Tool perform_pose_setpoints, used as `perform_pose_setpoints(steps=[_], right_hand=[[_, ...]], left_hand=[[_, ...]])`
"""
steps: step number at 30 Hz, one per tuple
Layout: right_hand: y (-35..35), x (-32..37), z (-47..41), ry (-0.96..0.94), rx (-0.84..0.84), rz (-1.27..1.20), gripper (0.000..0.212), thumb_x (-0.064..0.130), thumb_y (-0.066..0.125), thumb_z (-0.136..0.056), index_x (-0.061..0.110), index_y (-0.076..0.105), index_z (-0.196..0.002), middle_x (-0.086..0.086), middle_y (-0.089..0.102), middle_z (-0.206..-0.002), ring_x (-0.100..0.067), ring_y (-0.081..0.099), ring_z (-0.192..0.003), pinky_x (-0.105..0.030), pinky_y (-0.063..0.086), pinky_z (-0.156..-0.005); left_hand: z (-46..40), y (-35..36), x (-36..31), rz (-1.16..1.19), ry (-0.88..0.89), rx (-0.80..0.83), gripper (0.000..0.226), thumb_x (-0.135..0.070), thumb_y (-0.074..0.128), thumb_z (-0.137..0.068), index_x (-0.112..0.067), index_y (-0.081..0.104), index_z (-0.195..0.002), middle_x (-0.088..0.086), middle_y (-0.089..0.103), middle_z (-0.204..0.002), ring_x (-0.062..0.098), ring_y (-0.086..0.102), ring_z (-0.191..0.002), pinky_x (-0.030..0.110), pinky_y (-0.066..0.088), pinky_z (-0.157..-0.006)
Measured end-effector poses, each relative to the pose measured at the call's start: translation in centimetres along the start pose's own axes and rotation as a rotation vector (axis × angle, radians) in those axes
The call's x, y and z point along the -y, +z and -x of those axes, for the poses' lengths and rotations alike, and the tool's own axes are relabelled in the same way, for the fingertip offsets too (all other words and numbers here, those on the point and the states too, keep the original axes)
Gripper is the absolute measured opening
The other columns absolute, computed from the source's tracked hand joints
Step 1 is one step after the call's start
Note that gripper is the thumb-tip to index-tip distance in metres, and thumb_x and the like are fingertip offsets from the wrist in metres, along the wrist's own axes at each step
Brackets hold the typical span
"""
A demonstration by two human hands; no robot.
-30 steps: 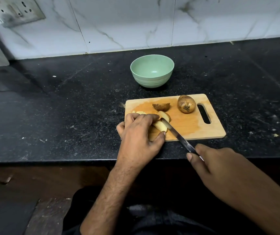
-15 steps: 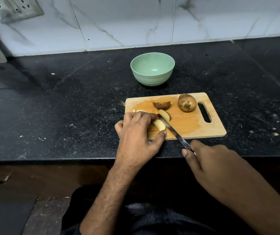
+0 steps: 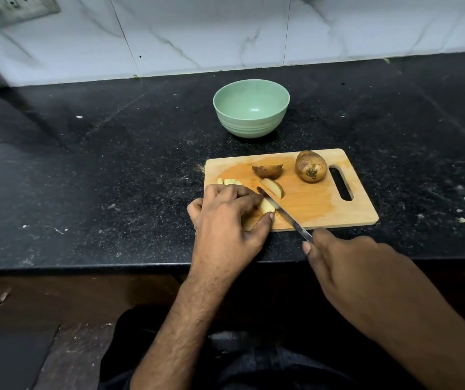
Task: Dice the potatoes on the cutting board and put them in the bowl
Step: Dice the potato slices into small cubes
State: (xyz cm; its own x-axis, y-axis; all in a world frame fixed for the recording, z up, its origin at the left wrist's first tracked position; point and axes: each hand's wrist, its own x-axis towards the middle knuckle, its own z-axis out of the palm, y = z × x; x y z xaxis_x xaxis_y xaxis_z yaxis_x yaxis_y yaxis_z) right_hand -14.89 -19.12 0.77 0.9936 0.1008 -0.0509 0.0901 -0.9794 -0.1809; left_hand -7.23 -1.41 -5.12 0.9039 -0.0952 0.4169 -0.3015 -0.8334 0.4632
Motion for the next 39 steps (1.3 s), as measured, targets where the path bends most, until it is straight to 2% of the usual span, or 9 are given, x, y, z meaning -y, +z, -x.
perform_pose_setpoints(steps=[6, 15, 18, 20, 22, 28, 34, 37, 39], right_hand=[[0.3, 0.1, -0.8, 0.000, 0.001, 0.045, 0.031, 0.050, 0.016, -0.104, 0.036, 0.042, -0.114, 0.008, 0.046, -0.070, -0.010, 0.041, -0.057, -0.028, 0.035, -0.052], [0.5, 0.6, -3.5, -0.027, 0.065, 0.084, 0.027, 0.043, 0.023, -0.106, 0.030, 0.046, -0.109, 0.007, 0.043, -0.070, -0.008, 0.037, -0.055, -0.028, 0.029, -0.047], [0.3, -0.3, -2.6, -0.034, 0.108, 0.021, 0.024, 0.044, 0.022, -0.106, 0.032, 0.043, -0.101, 0.007, 0.049, -0.069, -0.006, 0.045, -0.056, -0.028, 0.036, -0.049], [0.0, -0.7, -1.3, -0.008, 0.160, -0.020, 0.023, 0.046, 0.020, -0.105, 0.034, 0.038, -0.097, 0.006, 0.052, -0.071, -0.007, 0.050, -0.058, -0.031, 0.047, -0.057], [-0.2, -1.0, -0.1, 0.024, 0.205, -0.030, 0.026, 0.049, 0.017, -0.104, 0.034, 0.037, -0.097, 0.005, 0.052, -0.072, -0.009, 0.052, -0.059, -0.034, 0.052, -0.063], [0.0, -1.2, 2.0, 0.056, 0.222, 0.003, 0.024, 0.052, 0.012, -0.102, 0.035, 0.022, -0.090, 0.003, 0.050, -0.073, -0.010, 0.051, -0.061, -0.033, 0.052, -0.064], [-1.2, -1.3, 2.9, 0.059, 0.240, 0.058, 0.027, 0.056, 0.007, -0.099, 0.037, 0.027, -0.098, 0.003, 0.052, -0.073, -0.009, 0.054, -0.063, -0.031, 0.054, -0.067], [-2.0, -1.0, 2.8, 0.063, 0.219, 0.060, 0.031, 0.058, 0.006, -0.096, 0.035, 0.027, -0.092, 0.002, 0.053, -0.073, -0.010, 0.054, -0.063, -0.032, 0.054, -0.068], [-2.1, -0.6, 2.3, 0.048, 0.149, 0.029, 0.032, 0.057, 0.008, -0.095, 0.035, 0.030, -0.087, 0.002, 0.052, -0.068, -0.011, 0.052, -0.059, -0.034, 0.052, -0.064]], left_hand=[[0.0, 0.1, -0.1, 0.001, 0.011, -0.006, 0.035, -0.056, 0.065, -0.080, -0.033, 0.075, -0.104, -0.021, 0.060, -0.104, 0.010, 0.045, -0.107, 0.029, 0.016, -0.081], [-0.1, 0.2, 0.0, 0.033, -0.006, -0.011, 0.034, -0.056, 0.066, -0.078, -0.035, 0.077, -0.101, -0.021, 0.061, -0.103, 0.008, 0.046, -0.107, 0.030, 0.018, -0.083], [0.0, 0.3, 0.0, 0.033, -0.015, -0.011, 0.034, -0.057, 0.066, -0.078, -0.036, 0.077, -0.102, -0.022, 0.061, -0.104, 0.008, 0.046, -0.108, 0.030, 0.018, -0.084], [-0.1, 0.2, 0.0, 0.044, -0.019, -0.016, 0.033, -0.057, 0.067, -0.078, -0.035, 0.078, -0.101, -0.022, 0.062, -0.104, 0.009, 0.047, -0.110, 0.030, 0.017, -0.085], [-0.1, 0.2, 0.0, 0.062, -0.026, -0.018, 0.031, -0.055, 0.070, -0.078, -0.035, 0.078, -0.101, -0.022, 0.062, -0.104, 0.009, 0.047, -0.110, 0.028, 0.016, -0.085], [-0.1, 0.3, 0.1, 0.066, -0.039, -0.012, 0.033, -0.057, 0.070, -0.078, -0.035, 0.077, -0.103, -0.022, 0.062, -0.107, 0.006, 0.044, -0.112, 0.029, 0.016, -0.085], [0.1, 0.1, 0.0, 0.073, -0.040, -0.022, 0.033, -0.056, 0.073, -0.078, -0.034, 0.075, -0.103, -0.022, 0.062, -0.106, 0.006, 0.044, -0.111, 0.029, 0.017, -0.085], [0.1, 0.0, 0.0, 0.079, -0.043, -0.024, 0.037, -0.056, 0.074, -0.077, -0.034, 0.073, -0.106, -0.023, 0.061, -0.108, 0.005, 0.043, -0.112, 0.028, 0.016, -0.085], [0.2, -0.1, 0.0, 0.099, -0.050, -0.031, 0.039, -0.057, 0.075, -0.077, -0.034, 0.071, -0.108, -0.022, 0.059, -0.108, 0.005, 0.041, -0.112, 0.028, 0.017, -0.085]])
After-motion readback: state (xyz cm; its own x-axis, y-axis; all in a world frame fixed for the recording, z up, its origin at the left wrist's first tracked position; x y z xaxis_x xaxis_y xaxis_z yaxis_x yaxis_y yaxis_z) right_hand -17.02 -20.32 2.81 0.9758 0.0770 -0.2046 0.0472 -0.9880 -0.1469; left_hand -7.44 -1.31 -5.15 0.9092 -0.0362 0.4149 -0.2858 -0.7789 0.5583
